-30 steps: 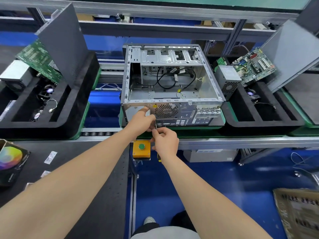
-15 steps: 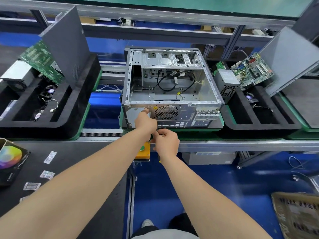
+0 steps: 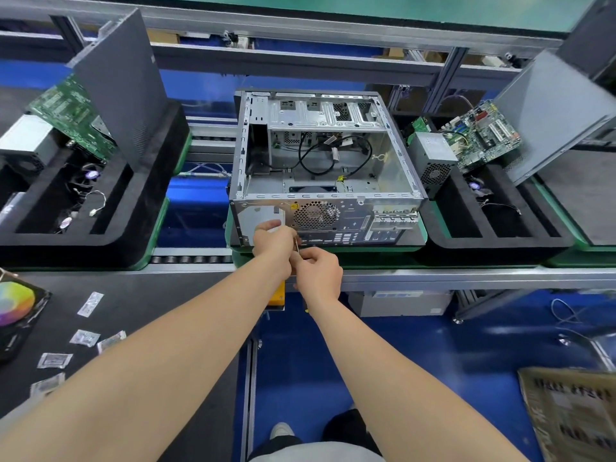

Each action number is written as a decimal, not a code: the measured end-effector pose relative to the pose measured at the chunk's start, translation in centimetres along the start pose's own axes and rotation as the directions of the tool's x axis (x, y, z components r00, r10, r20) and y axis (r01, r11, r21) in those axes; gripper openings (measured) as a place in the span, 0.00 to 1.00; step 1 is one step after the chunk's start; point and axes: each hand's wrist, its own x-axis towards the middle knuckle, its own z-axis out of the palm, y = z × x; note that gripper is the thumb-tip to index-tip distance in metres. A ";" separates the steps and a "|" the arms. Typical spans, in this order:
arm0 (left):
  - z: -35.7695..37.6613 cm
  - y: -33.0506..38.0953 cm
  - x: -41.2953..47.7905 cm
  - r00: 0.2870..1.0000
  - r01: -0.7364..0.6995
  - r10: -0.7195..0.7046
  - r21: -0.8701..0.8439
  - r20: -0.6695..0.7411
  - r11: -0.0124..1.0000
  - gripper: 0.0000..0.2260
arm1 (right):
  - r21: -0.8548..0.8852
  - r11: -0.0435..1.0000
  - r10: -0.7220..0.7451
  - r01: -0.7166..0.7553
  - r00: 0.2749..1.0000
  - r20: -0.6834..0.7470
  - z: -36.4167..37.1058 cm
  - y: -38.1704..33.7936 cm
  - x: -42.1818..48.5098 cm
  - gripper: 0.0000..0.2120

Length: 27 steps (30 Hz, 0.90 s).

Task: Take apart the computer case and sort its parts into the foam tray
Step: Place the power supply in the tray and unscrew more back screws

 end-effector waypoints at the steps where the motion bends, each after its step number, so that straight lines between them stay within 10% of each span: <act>1: 0.0 0.0 0.0 1.000 0.006 -0.006 -0.009 -0.008 1.000 0.18 | -0.007 1.000 -0.005 0.005 1.000 -0.001 0.0 0.0 0.0 0.07; 27: -0.3 -1.7 0.9 0.973 0.163 -0.121 -0.220 0.194 0.962 0.13 | -0.045 0.997 -0.059 0.059 0.998 -0.004 -0.8 0.4 0.6 0.09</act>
